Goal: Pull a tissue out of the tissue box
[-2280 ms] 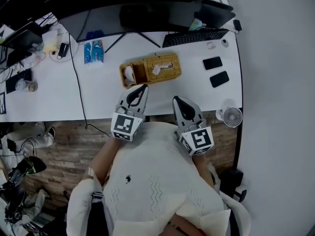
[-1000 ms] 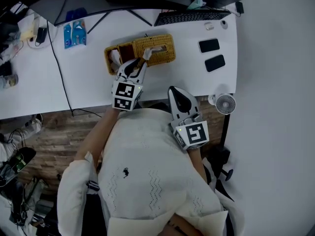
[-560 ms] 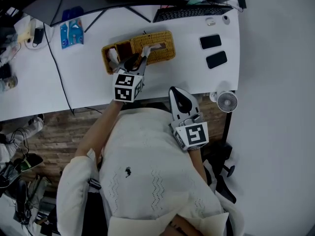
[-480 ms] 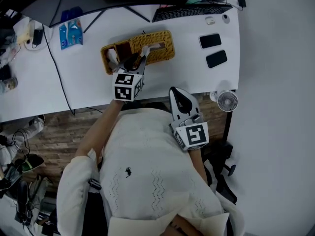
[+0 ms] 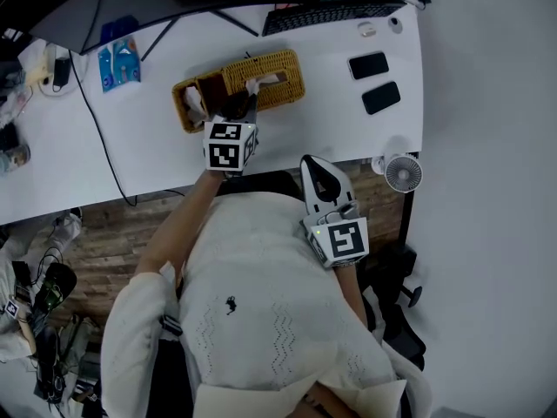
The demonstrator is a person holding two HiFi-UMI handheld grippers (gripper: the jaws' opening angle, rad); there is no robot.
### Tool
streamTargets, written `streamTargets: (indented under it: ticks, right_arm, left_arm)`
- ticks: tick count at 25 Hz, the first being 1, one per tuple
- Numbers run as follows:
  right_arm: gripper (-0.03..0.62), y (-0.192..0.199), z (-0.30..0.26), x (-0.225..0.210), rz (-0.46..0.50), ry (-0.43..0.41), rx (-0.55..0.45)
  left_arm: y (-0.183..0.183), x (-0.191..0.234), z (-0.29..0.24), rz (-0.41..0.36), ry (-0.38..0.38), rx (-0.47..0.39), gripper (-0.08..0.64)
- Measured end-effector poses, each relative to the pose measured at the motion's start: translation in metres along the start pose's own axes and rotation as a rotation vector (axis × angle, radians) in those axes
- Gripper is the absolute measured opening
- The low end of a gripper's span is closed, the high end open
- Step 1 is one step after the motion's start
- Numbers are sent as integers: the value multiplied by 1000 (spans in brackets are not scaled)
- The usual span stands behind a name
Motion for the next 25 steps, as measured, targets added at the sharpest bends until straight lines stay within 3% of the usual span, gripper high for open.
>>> streamTargets:
  ticks: [4, 25]
  right_arm:
    - [2, 2, 4, 0, -7, 15, -8]
    - [2, 1, 3, 24, 37, 1, -29]
  left_arm:
    - [1, -2, -2, -21, -20, 9, 20]
    - [8, -12, 23, -46, 19, -15, 14]
Point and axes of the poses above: the fingertips, and each gripper's own axes: z backward along the fingers, x to its left, y out of its underside, the point moved 7 cm from there along z, backward along the fingers, and after that the axes turned 6 degrees about -z, right-handed, at the moved point
